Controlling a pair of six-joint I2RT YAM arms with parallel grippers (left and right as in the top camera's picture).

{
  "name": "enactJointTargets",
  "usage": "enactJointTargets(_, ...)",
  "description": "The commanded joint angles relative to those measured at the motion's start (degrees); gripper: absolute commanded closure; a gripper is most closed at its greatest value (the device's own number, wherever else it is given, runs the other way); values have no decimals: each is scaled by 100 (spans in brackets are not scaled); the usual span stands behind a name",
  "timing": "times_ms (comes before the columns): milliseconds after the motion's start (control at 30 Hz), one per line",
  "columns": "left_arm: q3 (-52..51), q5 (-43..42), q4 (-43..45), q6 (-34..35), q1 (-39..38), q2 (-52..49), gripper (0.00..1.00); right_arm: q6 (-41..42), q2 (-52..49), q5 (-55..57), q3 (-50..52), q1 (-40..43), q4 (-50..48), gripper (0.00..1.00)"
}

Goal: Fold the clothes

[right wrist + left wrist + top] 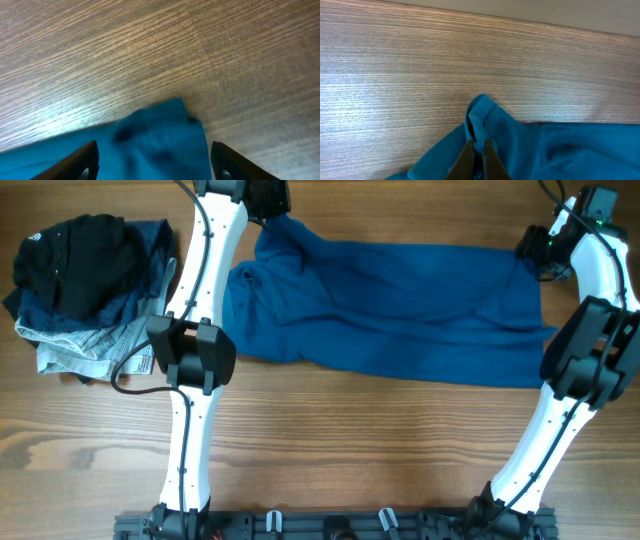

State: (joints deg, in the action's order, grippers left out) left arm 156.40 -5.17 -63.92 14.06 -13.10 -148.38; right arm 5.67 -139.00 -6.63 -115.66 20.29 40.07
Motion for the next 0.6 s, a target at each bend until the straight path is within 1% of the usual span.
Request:
enactJointTargets(0,79,83,0,-39,-13,63,96,-72,-208,-105,-31,-57,-199,28)
enactJointTargets(67,79,83,0,-90,-13,63,96,-63,-254,-94,-22,-74,-319,29)
enactJointTargets(200,79,125,0,-166,-20,63,96,-52,-361,-39,-22,-142,-461,33)
enactJointTargets(433,79,125,-2,-166,-17,63,96,52,-634,332,-20,-267,-444,38)
enactJointTargets(500,79,125,-2,-166,-17,63,96,144,-654,498,-20,-267,-450,41)
enactJointTargets(567,79,125,-2,-166,-17,63,96,201,-662,660,-20,-267,-463,47)
